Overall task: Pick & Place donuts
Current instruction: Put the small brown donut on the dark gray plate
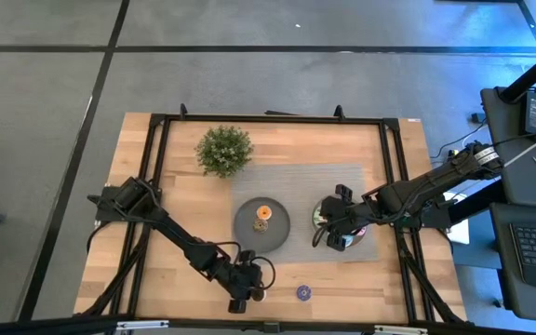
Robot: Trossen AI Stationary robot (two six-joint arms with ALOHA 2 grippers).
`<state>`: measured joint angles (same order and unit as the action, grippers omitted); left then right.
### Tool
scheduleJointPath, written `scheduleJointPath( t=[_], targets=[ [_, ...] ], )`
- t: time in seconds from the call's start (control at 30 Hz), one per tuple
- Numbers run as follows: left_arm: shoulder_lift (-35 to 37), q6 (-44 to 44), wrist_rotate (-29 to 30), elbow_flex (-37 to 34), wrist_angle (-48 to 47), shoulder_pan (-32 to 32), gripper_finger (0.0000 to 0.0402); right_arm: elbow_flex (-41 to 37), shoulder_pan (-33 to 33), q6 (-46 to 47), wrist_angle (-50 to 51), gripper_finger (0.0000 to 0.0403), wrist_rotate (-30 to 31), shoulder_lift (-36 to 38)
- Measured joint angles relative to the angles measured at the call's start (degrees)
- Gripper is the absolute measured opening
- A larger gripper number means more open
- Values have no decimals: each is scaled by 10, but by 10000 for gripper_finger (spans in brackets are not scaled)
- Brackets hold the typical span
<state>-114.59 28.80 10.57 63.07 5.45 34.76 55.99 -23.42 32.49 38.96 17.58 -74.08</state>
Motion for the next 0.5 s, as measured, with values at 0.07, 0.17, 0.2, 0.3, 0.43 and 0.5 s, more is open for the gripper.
scheduleJointPath(
  t=[0.07,0.17,0.2,0.3,0.43,0.5],
  targets=[
    [0,0,-5,0,-2,0,135,0,0,0,0,139,0,0],
    [0,0,-7,0,-9,0,102,0,0,0,0,139,0,0],
    [0,0,-7,0,-8,0,92,0,0,0,0,139,0,0],
    [1,2,-11,0,-8,0,66,0,0,0,0,139,0,0],
    [21,16,-17,0,-17,-4,44,0,0,0,0,139,0,0],
    [45,28,-38,0,-28,-11,38,0,0,0,0,139,0,0]
  ],
)
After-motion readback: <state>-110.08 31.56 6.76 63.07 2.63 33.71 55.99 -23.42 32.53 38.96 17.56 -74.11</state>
